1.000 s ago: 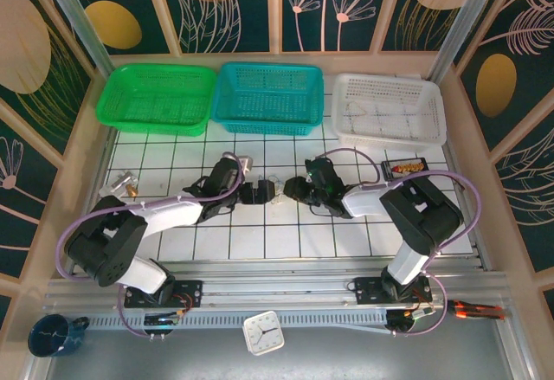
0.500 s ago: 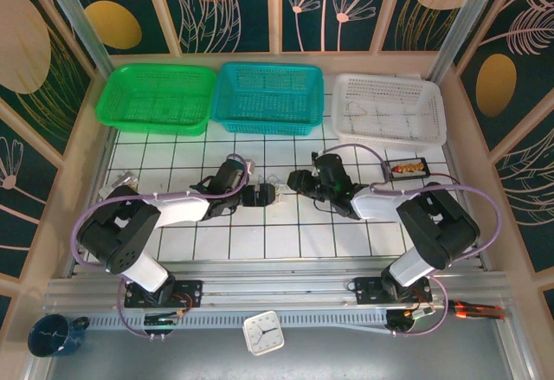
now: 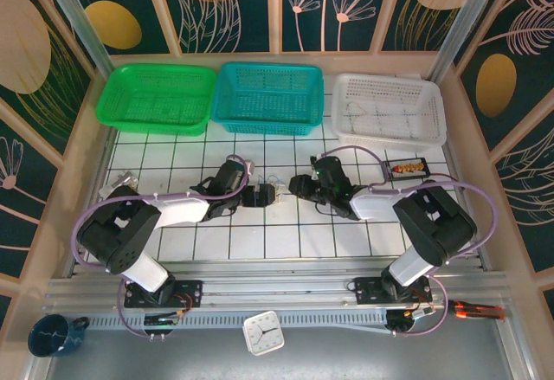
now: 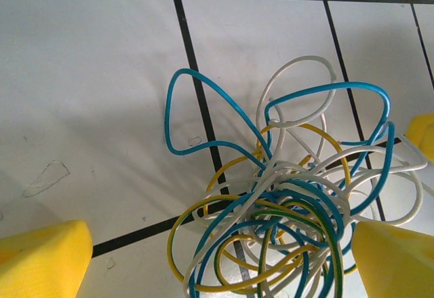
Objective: Untangle the cables
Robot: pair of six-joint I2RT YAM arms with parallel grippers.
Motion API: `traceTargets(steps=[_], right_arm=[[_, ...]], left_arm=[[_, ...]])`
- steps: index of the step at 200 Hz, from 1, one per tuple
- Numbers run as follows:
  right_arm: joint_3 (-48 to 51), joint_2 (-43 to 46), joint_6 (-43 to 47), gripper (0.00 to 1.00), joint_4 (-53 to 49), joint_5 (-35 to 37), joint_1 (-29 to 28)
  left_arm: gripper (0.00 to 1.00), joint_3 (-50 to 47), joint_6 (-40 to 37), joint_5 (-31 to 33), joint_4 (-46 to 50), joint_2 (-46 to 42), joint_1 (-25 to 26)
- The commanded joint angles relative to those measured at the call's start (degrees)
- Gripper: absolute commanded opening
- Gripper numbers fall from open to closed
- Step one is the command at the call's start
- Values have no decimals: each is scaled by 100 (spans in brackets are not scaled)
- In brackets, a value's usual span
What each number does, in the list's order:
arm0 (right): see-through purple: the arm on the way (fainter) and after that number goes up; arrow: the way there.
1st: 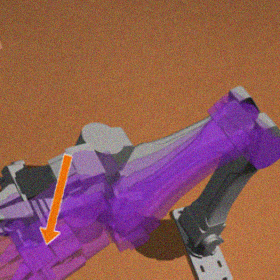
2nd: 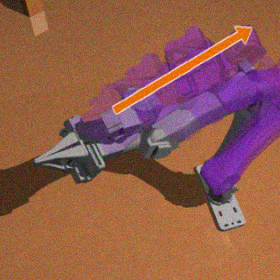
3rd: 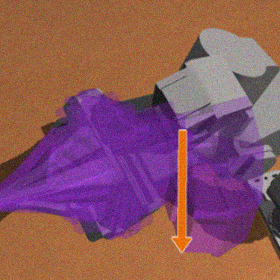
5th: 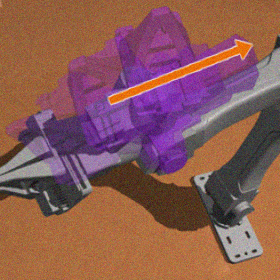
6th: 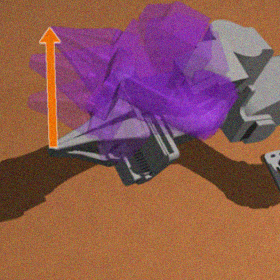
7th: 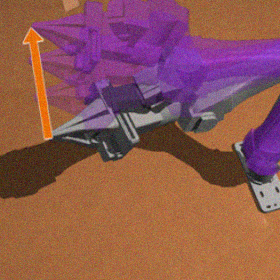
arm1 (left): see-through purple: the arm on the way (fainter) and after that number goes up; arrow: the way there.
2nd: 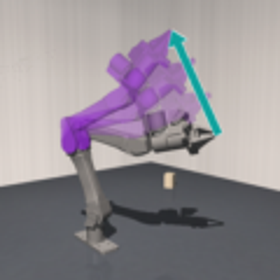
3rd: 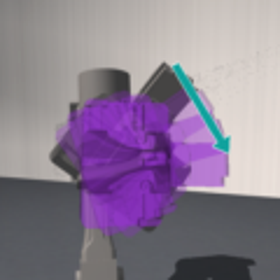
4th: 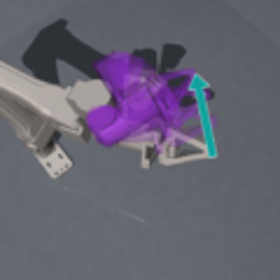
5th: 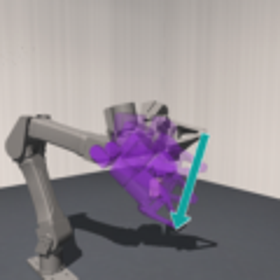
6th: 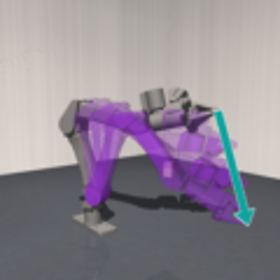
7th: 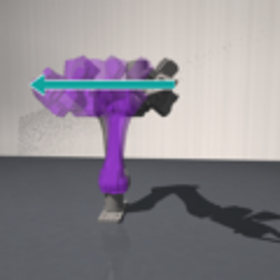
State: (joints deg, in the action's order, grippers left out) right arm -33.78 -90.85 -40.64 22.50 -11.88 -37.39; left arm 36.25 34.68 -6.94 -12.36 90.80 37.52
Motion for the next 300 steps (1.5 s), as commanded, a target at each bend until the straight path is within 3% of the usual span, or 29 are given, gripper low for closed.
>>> traceTargets(steps=[1,95,128,147,176,260,292,300], right_arm=[[-82,-170,449,34,-120,122,-67],[-890,-950,1391,36,-337,570,-313],[-1064,-1160,1465,34,-224,414,-316],[-1054,-1131,1514,27,-158,321,-325],[-926,-865,1551,0,-127,282,-330],[-762,498,1277,0,-538,571,-326],[-702,685,782,0,-753,700,-240],[-644,725,579,6,-765,653,-185]], left_arm=[[99,-166,3,280,304,45,-33],[99,-136,48,173,287,16,-34],[99,-160,57,171,287,-10,-34],[99,-171,71,180,279,-36,-33],[99,-158,92,161,276,-101,-29],[99,269,-86,418,789,-900,-42],[99,718,-488,618,1043,-788,-43],[99,871,-625,628,1113,-688,-41]])
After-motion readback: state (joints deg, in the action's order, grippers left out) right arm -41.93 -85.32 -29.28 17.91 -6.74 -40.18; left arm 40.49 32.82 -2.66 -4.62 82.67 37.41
